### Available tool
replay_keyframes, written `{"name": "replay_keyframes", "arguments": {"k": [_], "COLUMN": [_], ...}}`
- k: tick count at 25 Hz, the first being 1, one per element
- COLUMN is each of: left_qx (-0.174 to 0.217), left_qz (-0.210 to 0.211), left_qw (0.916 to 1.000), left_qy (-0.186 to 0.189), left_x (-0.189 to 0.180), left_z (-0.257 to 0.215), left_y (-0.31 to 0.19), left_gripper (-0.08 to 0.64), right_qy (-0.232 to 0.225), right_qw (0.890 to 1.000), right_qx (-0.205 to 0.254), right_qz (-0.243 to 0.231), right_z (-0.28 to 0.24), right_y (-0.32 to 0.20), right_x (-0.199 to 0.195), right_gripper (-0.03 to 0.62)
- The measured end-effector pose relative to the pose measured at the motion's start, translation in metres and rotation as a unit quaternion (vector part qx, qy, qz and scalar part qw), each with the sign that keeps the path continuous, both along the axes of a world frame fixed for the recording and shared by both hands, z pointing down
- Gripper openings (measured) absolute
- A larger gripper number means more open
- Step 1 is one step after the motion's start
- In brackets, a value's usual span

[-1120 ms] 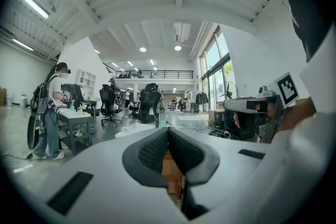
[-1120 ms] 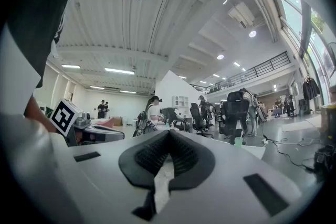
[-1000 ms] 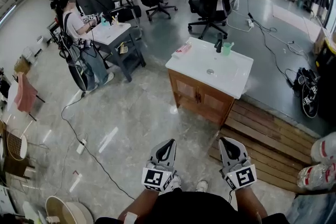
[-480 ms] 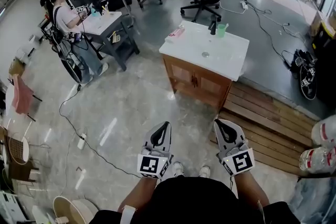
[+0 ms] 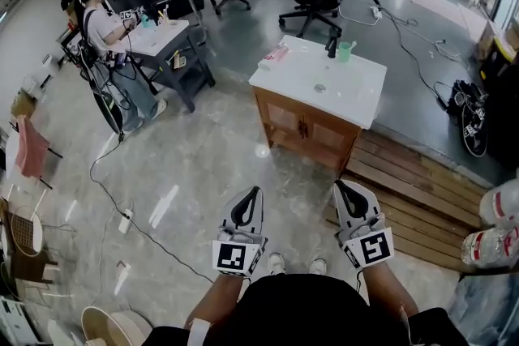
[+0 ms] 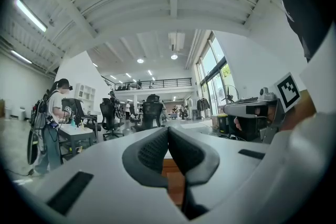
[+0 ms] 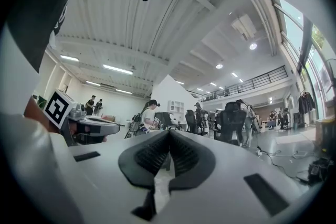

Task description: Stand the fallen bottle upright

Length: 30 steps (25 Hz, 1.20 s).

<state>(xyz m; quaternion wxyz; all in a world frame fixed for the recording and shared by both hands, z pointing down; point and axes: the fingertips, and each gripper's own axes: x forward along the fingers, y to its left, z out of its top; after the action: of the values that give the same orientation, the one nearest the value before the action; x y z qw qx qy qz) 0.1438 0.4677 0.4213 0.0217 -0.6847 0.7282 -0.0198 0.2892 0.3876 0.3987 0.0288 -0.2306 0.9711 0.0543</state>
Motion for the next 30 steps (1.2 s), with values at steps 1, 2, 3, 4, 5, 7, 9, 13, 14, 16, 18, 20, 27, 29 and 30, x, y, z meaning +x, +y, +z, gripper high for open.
{"name": "replay_keyframes", "arguments": {"k": [1,2,3,4,5,7,9,13,14,16,18,20,27,29,30], "left_qx": [0.003,0.005,0.006,0.007,0.008,0.010,0.012,0.008,0.008,0.010,0.010,0.009,0.006,0.005,0.003], "left_qz": [0.000,0.000,0.000,0.001,0.003,0.007,0.011,0.015,0.015,0.015,0.014,0.014,0.012,0.014,0.019], "left_qw": [1.0000,1.0000,1.0000,1.0000,1.0000,0.9999,0.9998,0.9998,0.9998,0.9998,0.9998,0.9998,0.9998,0.9997,0.9996], "left_qy": [0.000,0.001,0.001,0.001,0.002,0.007,0.011,0.010,0.010,0.011,0.013,0.014,0.016,0.019,0.021], "left_x": [-0.005,-0.010,-0.015,-0.019,-0.023,-0.032,-0.045,-0.073,-0.079,-0.089,-0.099,-0.108,-0.134,-0.140,-0.141], "left_z": [-0.002,-0.003,-0.003,-0.003,-0.003,-0.002,-0.002,0.000,0.001,0.002,0.003,0.004,0.009,0.011,0.011], "left_y": [0.000,0.001,0.003,0.004,0.006,0.009,0.012,0.017,0.018,0.021,0.024,0.028,0.031,0.027,0.024], "left_gripper": [0.017,0.017,0.017,0.017,0.017,0.017,0.017,0.017,0.017,0.017,0.017,0.017,0.017,0.017,0.017], "right_qy": [0.002,0.003,0.002,0.002,0.004,0.009,0.015,0.017,0.017,0.015,0.014,0.013,0.013,0.017,0.019], "right_qw": [1.000,1.000,1.000,1.000,1.000,1.000,1.000,1.000,1.000,1.000,1.000,1.000,1.000,1.000,1.000], "right_qx": [0.006,0.010,0.012,0.014,0.015,0.016,0.016,0.015,0.016,0.018,0.020,0.016,0.007,0.006,0.005], "right_qz": [0.002,0.003,0.002,0.000,-0.002,-0.005,-0.004,-0.001,0.001,0.004,0.009,0.009,0.013,0.012,0.012], "right_z": [-0.002,-0.003,-0.004,-0.005,-0.005,-0.004,-0.002,-0.001,-0.001,-0.001,0.000,0.001,0.007,0.009,0.010], "right_y": [0.000,0.001,0.002,0.004,0.006,0.010,0.012,0.019,0.021,0.025,0.028,0.032,0.037,0.036,0.035], "right_x": [-0.005,-0.011,-0.016,-0.020,-0.026,-0.038,-0.052,-0.082,-0.088,-0.097,-0.104,-0.113,-0.132,-0.138,-0.141], "right_gripper": [0.017,0.017,0.017,0.020,0.028,0.051,0.078,0.087,0.087,0.079,0.019,0.014,0.014,0.014,0.014]}}
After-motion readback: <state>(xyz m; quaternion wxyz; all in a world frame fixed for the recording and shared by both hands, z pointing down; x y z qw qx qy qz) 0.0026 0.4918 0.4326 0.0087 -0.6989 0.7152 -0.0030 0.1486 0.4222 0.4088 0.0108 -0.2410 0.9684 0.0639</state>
